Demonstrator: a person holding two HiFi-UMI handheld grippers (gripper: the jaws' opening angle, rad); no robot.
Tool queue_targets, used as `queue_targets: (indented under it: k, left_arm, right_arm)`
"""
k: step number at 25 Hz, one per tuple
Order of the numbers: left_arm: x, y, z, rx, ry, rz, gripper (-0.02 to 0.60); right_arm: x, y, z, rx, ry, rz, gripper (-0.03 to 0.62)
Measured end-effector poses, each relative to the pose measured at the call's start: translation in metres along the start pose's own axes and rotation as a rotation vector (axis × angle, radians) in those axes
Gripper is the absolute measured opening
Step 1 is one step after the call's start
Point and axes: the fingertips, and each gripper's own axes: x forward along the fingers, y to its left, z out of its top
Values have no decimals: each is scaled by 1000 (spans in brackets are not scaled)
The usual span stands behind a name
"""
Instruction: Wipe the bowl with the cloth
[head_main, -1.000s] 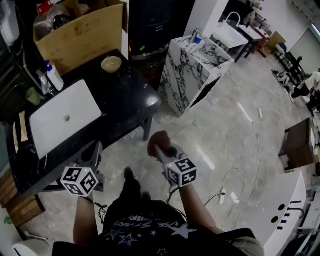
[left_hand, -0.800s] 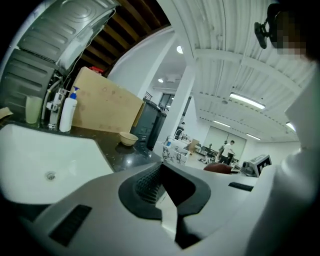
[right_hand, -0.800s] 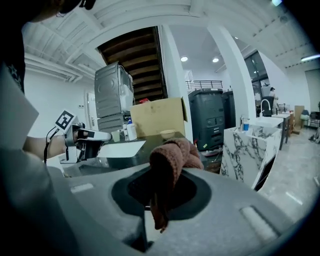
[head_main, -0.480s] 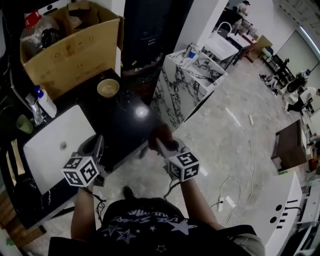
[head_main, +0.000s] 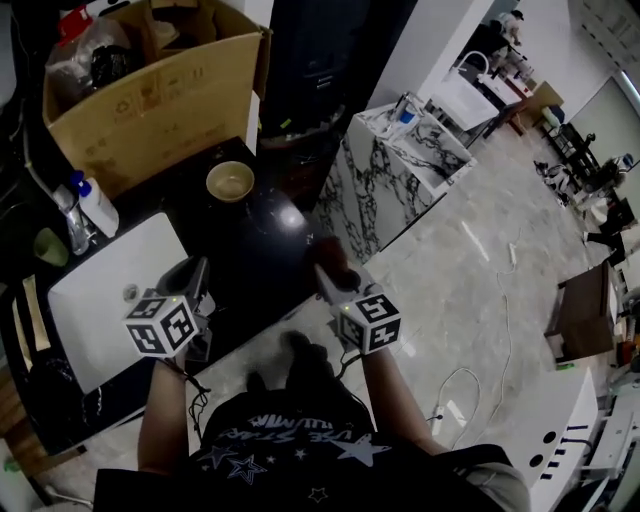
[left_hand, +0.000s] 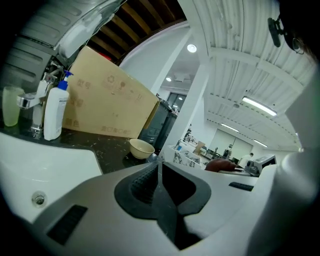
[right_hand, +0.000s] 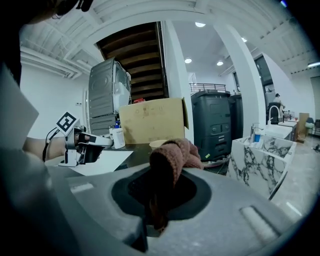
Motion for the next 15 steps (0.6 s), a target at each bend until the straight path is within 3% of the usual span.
queue_targets:
  k: [12, 15]
  left_arm:
    - [64, 20, 30, -71, -21, 187, 9]
    - [77, 32, 38, -91, -33, 231, 39]
  right_arm:
    - [89, -62, 51, -59, -10, 212, 49]
    - [113, -68, 63, -82, -16, 268, 49]
